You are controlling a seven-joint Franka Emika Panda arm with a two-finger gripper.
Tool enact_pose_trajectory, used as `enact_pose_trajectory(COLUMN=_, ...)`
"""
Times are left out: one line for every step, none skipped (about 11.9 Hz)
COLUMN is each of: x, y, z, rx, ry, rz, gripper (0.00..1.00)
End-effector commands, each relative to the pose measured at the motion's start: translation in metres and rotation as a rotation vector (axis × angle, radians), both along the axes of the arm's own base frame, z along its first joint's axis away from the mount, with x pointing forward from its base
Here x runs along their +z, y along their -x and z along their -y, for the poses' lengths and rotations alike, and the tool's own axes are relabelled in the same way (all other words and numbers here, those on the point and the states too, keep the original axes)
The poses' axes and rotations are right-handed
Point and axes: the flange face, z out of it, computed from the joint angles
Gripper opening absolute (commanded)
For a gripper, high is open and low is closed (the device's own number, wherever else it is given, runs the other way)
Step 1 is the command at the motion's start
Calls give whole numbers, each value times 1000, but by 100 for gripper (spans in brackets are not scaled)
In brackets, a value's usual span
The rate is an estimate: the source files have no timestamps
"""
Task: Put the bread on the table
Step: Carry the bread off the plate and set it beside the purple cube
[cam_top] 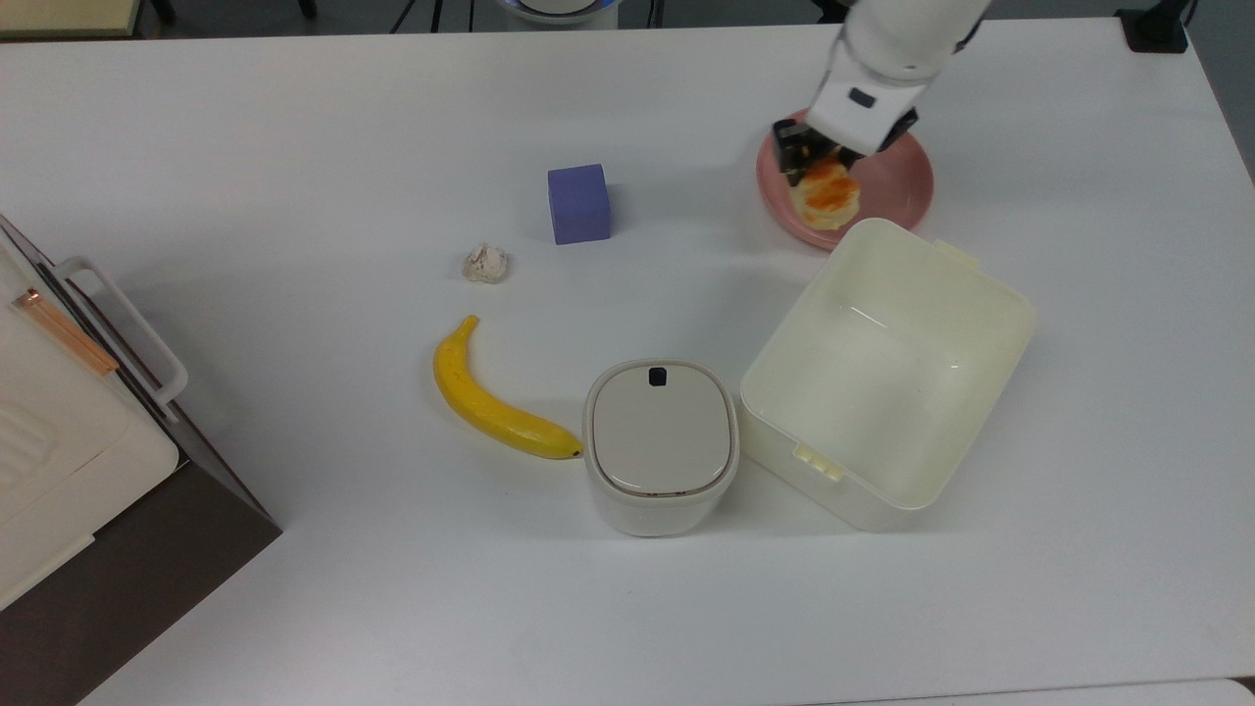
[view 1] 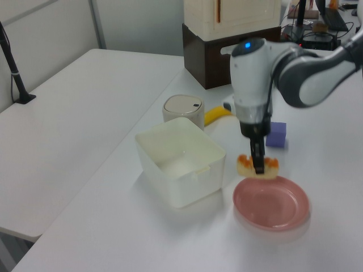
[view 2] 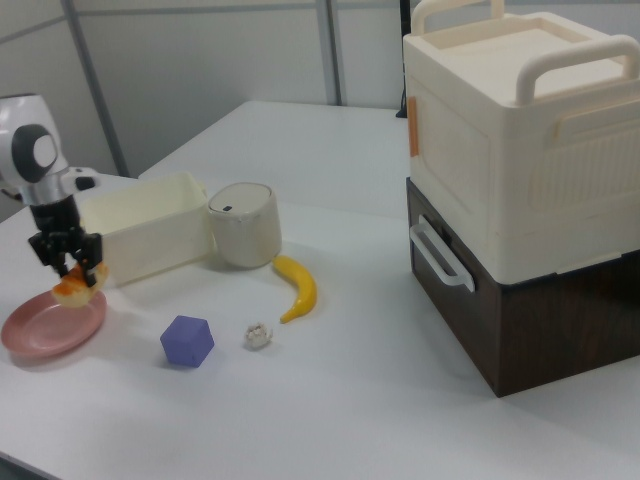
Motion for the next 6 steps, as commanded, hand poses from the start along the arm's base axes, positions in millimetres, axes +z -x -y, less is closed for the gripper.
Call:
enact_pose_trajectory(x=12, y=-32, z=77, rx=-4, ry=15, rz=10, gripper=54)
enact_pose_trajectory(x=8, y=-44, z=106, rx=-11, ry=19, rz=9, gripper=57)
enact_pose_trajectory(x=3, y=-53, z=131, rx=-21, ry=26, rz=6, gripper=58)
enact_pose_trajectory(x=1, y=-57, z=144, rx=-21, ry=29, rz=4, gripper=63)
enact_pose_trajectory(x=-7, y=-60, z=153, rx=-33, ry=34, rz=-8, gripper=81)
enact_pose_trajectory(x=-9, y=-60, z=153, rx=-35, ry=34, rz=-13, gripper=99)
